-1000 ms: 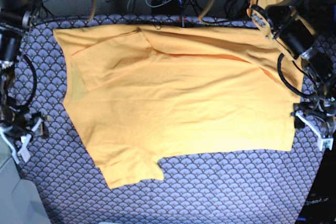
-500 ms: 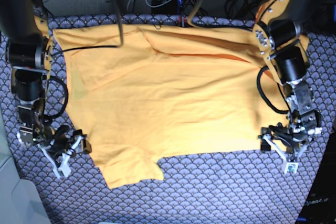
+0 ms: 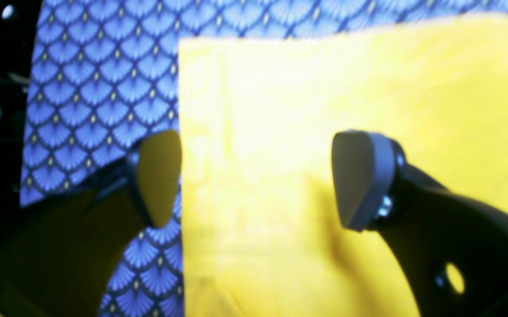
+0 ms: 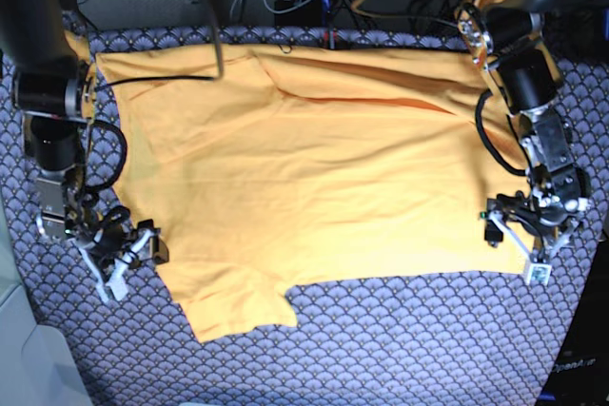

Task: Fold the T-shirt properly
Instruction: 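Move both grippers down to the shirt's hem corners, then grasp the hem corners with both grippers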

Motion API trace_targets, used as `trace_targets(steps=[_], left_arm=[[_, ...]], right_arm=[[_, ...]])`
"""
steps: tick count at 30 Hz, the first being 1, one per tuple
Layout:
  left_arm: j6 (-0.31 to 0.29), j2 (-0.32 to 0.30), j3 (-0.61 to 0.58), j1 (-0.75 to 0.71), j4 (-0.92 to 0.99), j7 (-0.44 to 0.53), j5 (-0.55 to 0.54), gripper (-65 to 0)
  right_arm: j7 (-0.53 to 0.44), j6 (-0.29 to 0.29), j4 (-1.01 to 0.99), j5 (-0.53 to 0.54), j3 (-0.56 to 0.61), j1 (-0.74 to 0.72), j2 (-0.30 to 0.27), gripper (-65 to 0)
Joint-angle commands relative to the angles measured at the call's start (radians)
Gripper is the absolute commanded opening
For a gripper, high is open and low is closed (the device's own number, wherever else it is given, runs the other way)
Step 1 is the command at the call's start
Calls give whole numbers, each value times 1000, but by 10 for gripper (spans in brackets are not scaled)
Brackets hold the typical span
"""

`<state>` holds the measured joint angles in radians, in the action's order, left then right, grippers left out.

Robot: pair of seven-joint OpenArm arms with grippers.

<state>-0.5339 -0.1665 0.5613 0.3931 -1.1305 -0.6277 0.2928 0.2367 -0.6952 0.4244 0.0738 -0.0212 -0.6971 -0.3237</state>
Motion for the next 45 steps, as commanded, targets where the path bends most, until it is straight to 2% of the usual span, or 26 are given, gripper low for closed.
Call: trace_targets(steps=[1,8,18,20,26,29,32,36,41,45], left_arm=[[4,-6,-2,34,-30,30,-13,-134],[4,-6,6,-23,-66,29,-14,-134],[7,-6,6,-26,-64,29,-14,-134],[8,-6,6,-24,-62,33,-14,-134],[11,-8,4,-12,-56,35,-14,-134],[11,-8,6,-9,-58,32,-14,-134],[11,-6,6,-9,-64,30,-14,-134],[11,-6,6,-12,-64,30,-14,-134],[11,-5,6,-12,-64,30,-14,-134],[10,-5,6,-16,-66,29,-14,-134]], right_arm=[[-26,-3,15,13,-3,-39,2,-274],[-30,-3,15,11,-1,-8,8,-274],[-52,-3,15,11,-1,6,27,-280],[-53,-3,15,11,2,11,28,-313],[-53,-3,18,10,5,3,39,-550],[-47,-3,18,10,-1,-28,31,-575],[-50,-3,18,11,-1,-36,1,-543],[-52,-3,18,11,0,-39,-18,-435],[-55,-3,18,11,2,-36,-15,-290],[-95,-3,17,16,-3,-32,-13,-238]])
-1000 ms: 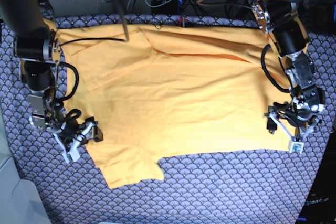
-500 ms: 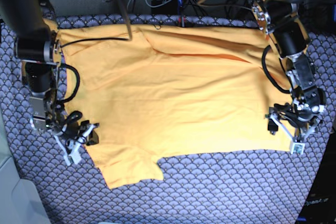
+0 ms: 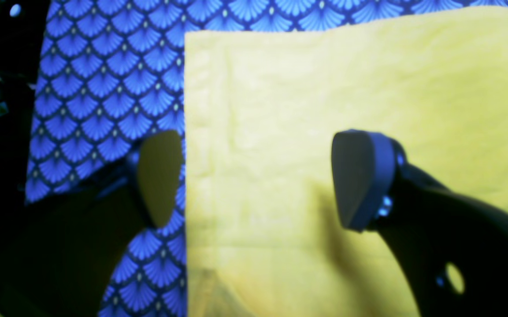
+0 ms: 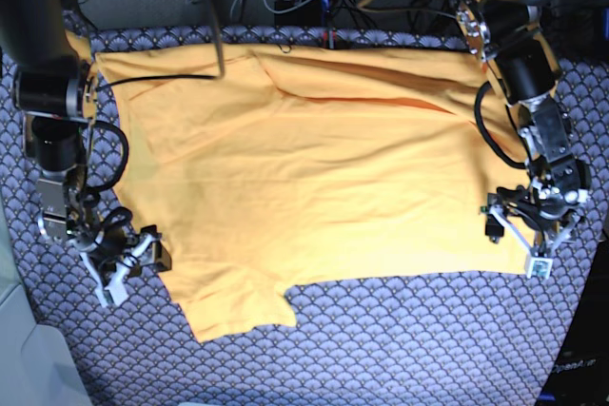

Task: Fold the T-shirt properly
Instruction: 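Grasp the hem corners with both grippers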

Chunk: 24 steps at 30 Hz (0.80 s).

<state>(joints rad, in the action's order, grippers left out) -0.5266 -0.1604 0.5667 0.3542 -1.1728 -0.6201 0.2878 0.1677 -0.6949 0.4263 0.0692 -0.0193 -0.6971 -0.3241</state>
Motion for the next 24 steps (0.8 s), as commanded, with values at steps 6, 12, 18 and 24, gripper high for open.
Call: trace_targets(steps=[6,12,18,24], left_arm=[[3,-11,0,-8,-23,21,-9,-134],[1,-11,0,-25,-23,22,-11,-135],[1,-11,0,-25,-23,22,-11,-135],[3,-11,0,-25,-23,22,-11,-135]], right_arm=[[-38,-3,13,17,-6,-28,-14,-237],[-106,-3,-85,17,-5,-17,-14,-235],[-130,-3,-123,17,-5,-17,-14,-235],[-132,-3,-120,19,-3,-17,-13,-249]])
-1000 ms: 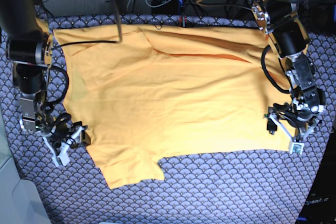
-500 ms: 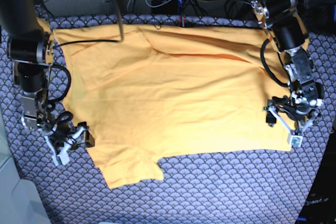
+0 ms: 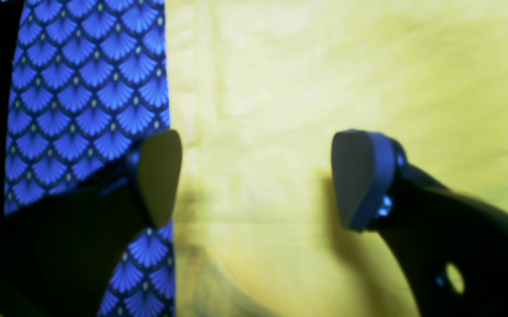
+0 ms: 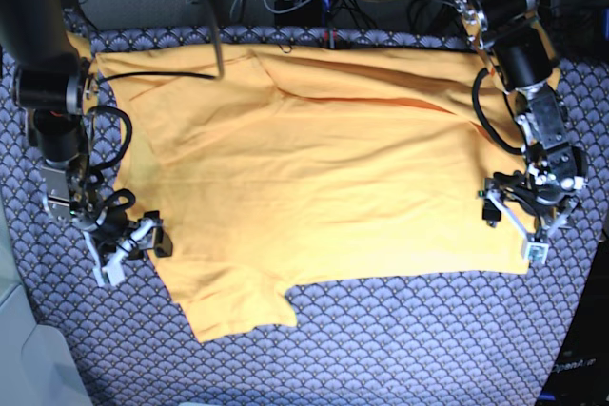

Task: Fold the T-shirt properly
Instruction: 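Grasp the hem corners with both grippers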

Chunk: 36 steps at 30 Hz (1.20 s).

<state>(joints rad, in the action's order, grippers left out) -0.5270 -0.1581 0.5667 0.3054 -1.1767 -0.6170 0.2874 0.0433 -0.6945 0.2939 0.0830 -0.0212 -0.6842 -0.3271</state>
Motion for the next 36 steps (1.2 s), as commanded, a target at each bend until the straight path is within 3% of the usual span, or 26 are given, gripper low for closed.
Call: trace_targets(steps=[1,3,8,10,14,23,28,36], left_arm=[[5,-13,0,24,-19,19,-10,-135],[6,-13,0,24,-10,19,-10,-135],[6,-13,0,30,-7,29,-10,-135],[6,-14,0,31,-7,29,-10,-135],[8,-19,0,53,8,61,-6,-135],[9,-67,77,211,311,179,-3,-135],[178,-99,77,271,441,283,-3,-134],[199,-159,51,378,778,461,-3,-134]], right_arm=[[-7,-4,12,4,0,-30,-7,-265],[-7,-4,14,4,4,-36,4,-326],[-7,-4,14,2,4,-55,9,-593],[-7,-4,14,2,4,-56,6,-650],[-7,-4,14,2,5,-58,3,-650],[-7,-4,14,2,5,-50,-11,-650],[-7,-4,14,1,7,-50,-14,-649],[-6,-4,14,1,7,-50,-25,-649]])
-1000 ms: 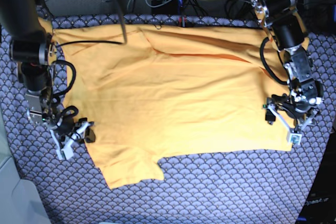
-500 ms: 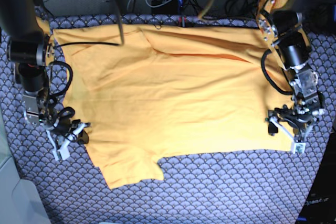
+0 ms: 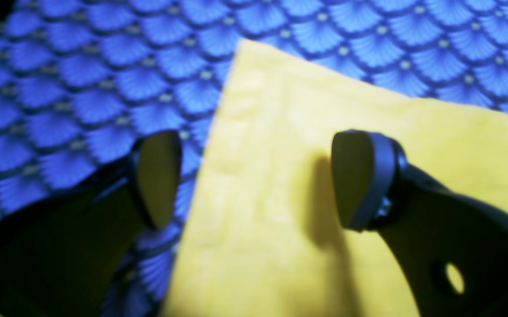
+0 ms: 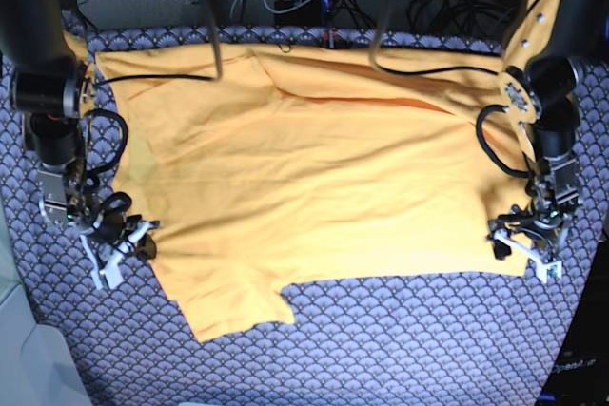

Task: Fold the T-shirt properly
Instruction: 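Grasp the hem corners with both grippers, then lift the held hem corners with both grippers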

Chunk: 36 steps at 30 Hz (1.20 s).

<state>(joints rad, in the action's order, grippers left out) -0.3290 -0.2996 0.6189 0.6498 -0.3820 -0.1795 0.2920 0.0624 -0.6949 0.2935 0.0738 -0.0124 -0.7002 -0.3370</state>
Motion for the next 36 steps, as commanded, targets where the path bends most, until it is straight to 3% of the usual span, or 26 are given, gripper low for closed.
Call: trace_targets(steps=[1,20,32,34,36], left_arm=[[1,-20,-1,38,7,44,-7,-134],[3,-20,3,44,54,128,-12,-134],[3,-23,5,44,124,131,-15,-140],[3,-22,5,43,124,130,-15,-184],[3,-20,5,43,125,127,-15,-279]], right_arm=[[-25,-3,14,10,-2,-32,-18,-649],[-25,-3,14,10,-2,-14,-27,-649],[-25,-3,14,10,-2,-13,-29,-649],[-25,-3,14,10,-2,-13,-29,-649],[-25,-3,14,10,-2,-13,-29,-649]])
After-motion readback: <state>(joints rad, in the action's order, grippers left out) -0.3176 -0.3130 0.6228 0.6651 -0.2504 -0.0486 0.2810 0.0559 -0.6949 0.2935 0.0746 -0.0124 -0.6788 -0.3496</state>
